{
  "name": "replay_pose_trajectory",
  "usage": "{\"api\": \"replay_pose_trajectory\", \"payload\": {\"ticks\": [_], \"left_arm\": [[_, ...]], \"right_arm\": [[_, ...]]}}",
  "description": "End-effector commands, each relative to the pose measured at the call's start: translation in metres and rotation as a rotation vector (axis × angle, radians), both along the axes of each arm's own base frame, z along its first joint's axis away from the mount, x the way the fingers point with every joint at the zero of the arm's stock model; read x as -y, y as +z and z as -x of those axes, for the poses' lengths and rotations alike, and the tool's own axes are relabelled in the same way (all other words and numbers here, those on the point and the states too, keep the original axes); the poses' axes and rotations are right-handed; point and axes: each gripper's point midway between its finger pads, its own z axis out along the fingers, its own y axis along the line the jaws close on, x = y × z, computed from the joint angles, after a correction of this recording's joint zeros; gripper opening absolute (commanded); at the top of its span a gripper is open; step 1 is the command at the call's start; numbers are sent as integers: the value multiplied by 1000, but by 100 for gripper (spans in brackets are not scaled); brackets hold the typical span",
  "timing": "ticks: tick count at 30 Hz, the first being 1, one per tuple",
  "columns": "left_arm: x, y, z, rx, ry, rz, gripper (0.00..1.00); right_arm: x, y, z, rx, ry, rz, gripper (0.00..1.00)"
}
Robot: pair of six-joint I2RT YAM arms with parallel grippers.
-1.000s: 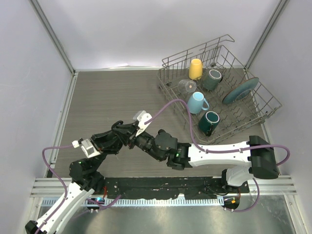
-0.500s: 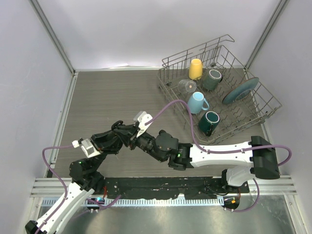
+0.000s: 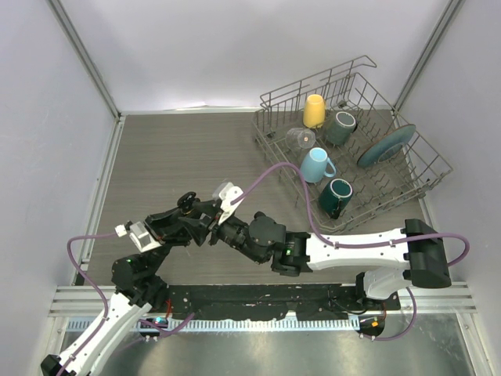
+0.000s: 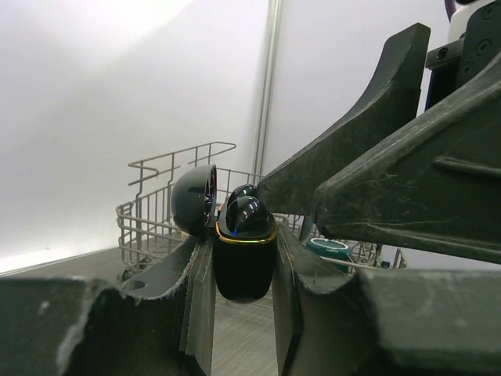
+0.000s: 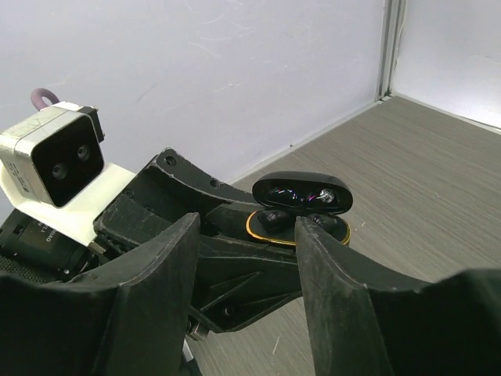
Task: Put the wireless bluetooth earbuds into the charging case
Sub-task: Place the earbud in the charging case.
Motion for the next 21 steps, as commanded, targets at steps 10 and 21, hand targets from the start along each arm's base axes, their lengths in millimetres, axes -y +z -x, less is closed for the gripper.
{"api": "replay_pose_trajectory", "payload": {"ticks": [10, 21], "left_arm": [[4, -35, -10, -26, 23, -52, 0], [7, -42, -13, -42, 28, -87, 0]], "right_arm": [[11, 73, 12, 77, 69, -169, 72], [49, 63, -36, 39, -211, -77, 79]]}}
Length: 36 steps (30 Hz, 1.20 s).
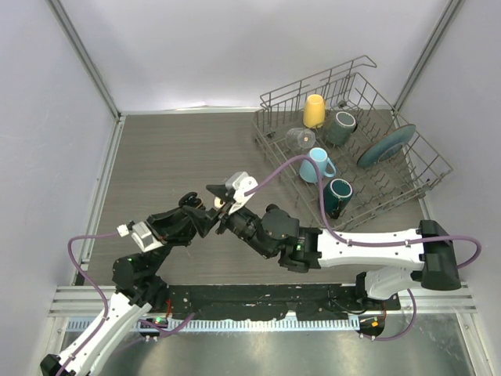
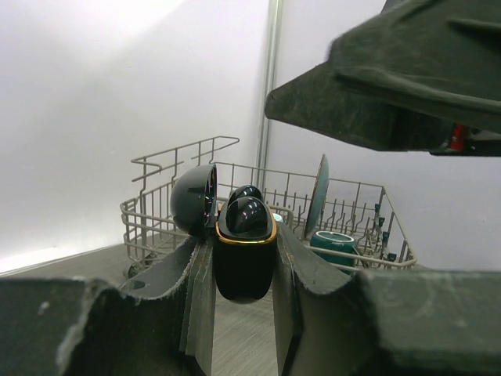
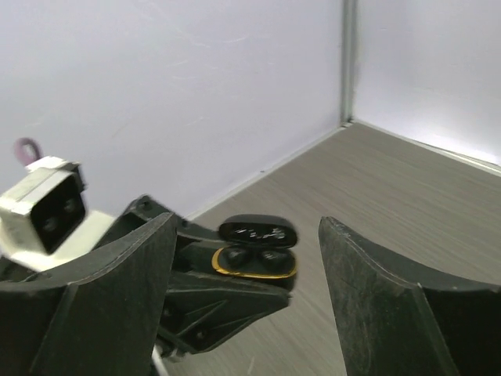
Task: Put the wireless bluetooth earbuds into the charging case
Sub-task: Place the earbud in the charging case, then close the charging case.
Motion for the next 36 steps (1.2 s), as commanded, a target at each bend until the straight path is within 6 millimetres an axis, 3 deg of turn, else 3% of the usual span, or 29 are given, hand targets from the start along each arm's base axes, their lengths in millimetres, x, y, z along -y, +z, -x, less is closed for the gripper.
{"api": "replay_pose_trajectory", "payload": {"ticks": [1, 2, 3, 4, 6, 12, 13, 16, 20, 23, 32, 33, 36], "left_arm": [[7, -39, -10, -47, 8, -60, 0], [7, -39, -10, -45, 8, -61, 0], [7, -39, -10, -47, 5, -64, 0], [8, -40, -9, -46, 3, -66, 0], [8, -40, -9, -46, 2, -71, 0], [16, -41, -3, -32, -46, -105, 0], [18, -44, -2, -34, -54, -119, 0], [23, -50, 0, -29, -77, -158, 0], [31, -53, 8, 7, -125, -216, 0], [38, -55, 13, 2, -167, -254, 0], [50, -67, 20, -13, -254, -318, 0], [50, -57, 22, 6, -255, -309, 0], [50, -56, 22, 8, -258, -304, 0]], "right_arm": [[27, 15, -31, -39, -176, 29, 79], [33, 21, -43, -60, -216, 30, 80], [35, 6, -47, -117, -223, 76, 80], [37, 10, -54, -145, -226, 70, 80], [45, -4, -76, -217, -219, 105, 81], [66, -7, -98, -352, -174, 57, 84], [66, -3, -98, -367, -164, 62, 85], [65, -19, -98, -451, -131, 118, 85], [59, -15, -83, -454, -15, 82, 88], [59, -9, -83, -436, 1, 68, 88], [47, -39, -85, -509, 8, 219, 88], [46, -45, -84, -521, 13, 237, 88], [46, -58, -83, -543, 9, 274, 88]]}}
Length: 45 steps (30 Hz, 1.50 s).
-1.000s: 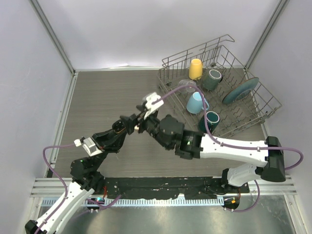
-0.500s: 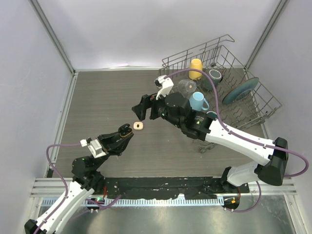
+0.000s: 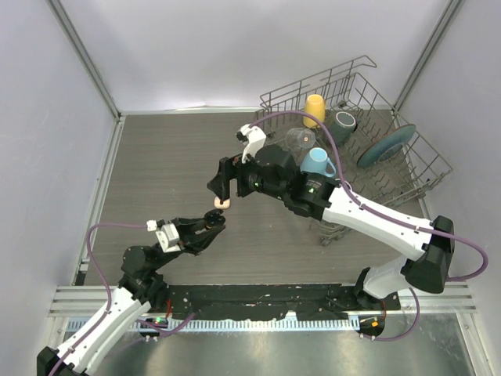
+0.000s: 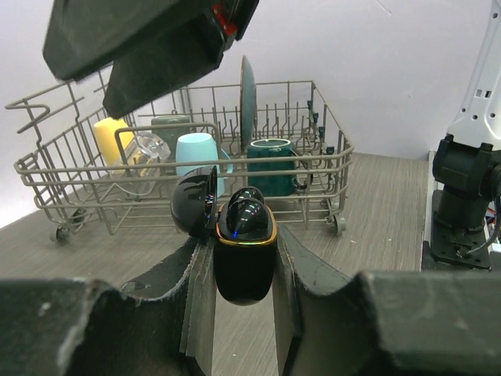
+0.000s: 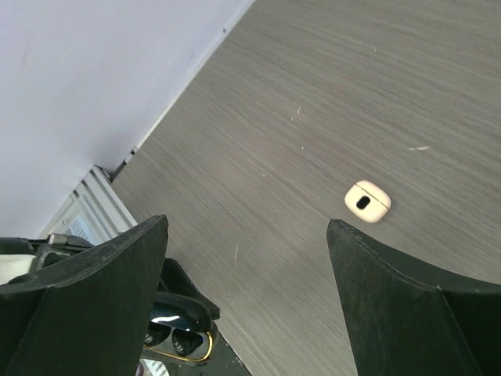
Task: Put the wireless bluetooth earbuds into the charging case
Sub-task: Close the charging case, then place the charging case at the center of the board.
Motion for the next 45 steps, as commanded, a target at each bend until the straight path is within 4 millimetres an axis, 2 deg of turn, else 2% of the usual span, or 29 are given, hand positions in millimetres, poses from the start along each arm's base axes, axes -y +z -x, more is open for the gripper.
{"api": "replay_pose_trajectory", "payload": {"ticks": [1, 4, 8, 16, 20, 21, 22, 23, 24, 26, 27, 28, 32, 33, 34, 36, 37, 38, 39, 40, 41, 42, 45], "left_arm": [[2, 1, 4, 36, -22, 0, 0], [0, 4, 2, 34, -9, 24, 0], [-1, 5, -2, 22, 9, 37, 0], [-7, 5, -16, -18, 77, 65, 0], [-9, 0, -23, -61, 105, 74, 0], [-8, -3, -24, -76, 109, 68, 0], [-8, -5, -26, -91, 113, 66, 0], [-11, -7, -31, -120, 141, 74, 0], [-11, -19, -36, -212, 153, 68, 0], [-19, -17, -50, -303, 236, 80, 0], [-19, -40, -56, -407, 268, 12, 0], [-19, -30, -59, -419, 280, 12, 0], [-14, -58, -79, -614, 345, -34, 0], [-10, -55, -84, -632, 344, -31, 0], [-5, -76, -90, -723, 355, -68, 0], [7, -79, -97, -790, 331, -98, 0], [13, -96, -100, -865, 333, -133, 0], [18, -100, -102, -903, 326, -139, 0], [25, -94, -106, -905, 300, -124, 0], [33, -105, -103, -945, 257, -147, 0], [39, -105, -102, -963, 230, -141, 0], [41, -105, -105, -984, 231, -146, 0], [33, -126, -115, -1064, 327, -152, 0]], "right_arm": [[0, -5, 3, -26, 24, 40, 88], [1, -19, 7, -46, 44, 73, 88], [0, -30, 24, -80, 126, 86, 87], [16, -44, 52, -116, 182, 85, 80], [31, -37, 45, -74, 107, 67, 79], [42, -35, 29, -43, 2, 68, 79], [50, -41, 23, -41, -54, 74, 81], [58, -33, 18, -19, -105, 48, 82], [74, -33, 3, 7, -224, 61, 82], [89, -36, -6, 11, -313, 68, 84], [96, -36, -12, 12, -345, 71, 84], [100, -38, -15, 8, -367, 72, 85], [102, -38, -17, -13, -370, 58, 85], [101, -39, -17, -16, -366, 60, 85], [101, -39, -18, -18, -365, 59, 85], [101, -41, -18, -24, -361, 62, 85], [101, -42, -17, -27, -361, 61, 85], [101, -42, -17, -30, -358, 61, 85], [101, -43, -16, -33, -358, 58, 85], [102, -43, -15, -35, -357, 56, 85], [103, -44, -15, -34, -360, 57, 85], [104, -44, -15, -35, -362, 55, 85], [107, -47, -14, -40, -365, 56, 85]]}}
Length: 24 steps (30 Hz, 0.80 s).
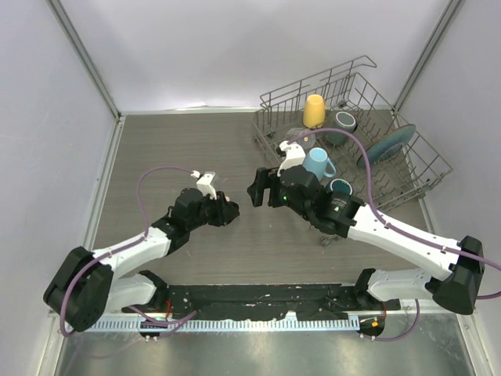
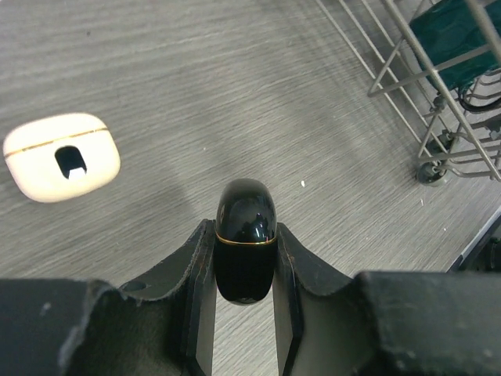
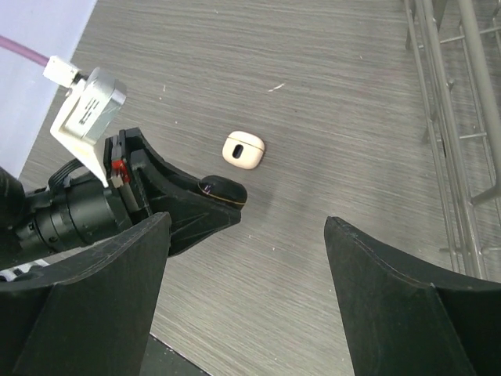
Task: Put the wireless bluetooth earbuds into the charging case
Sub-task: Place the charging case at the center of the board.
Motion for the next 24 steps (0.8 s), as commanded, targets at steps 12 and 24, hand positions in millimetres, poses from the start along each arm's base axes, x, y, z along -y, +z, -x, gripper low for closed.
{"api": "replay_pose_trajectory", "payload": {"ticks": [12, 24], "left_arm": [[27, -29, -6, -251, -52, 21, 9], [37, -59, -2, -376, -109, -10, 20]], "right_arm": [[4, 8, -1, 4, -23, -52, 85], [5, 3, -2, 2, -34, -40, 85]]}}
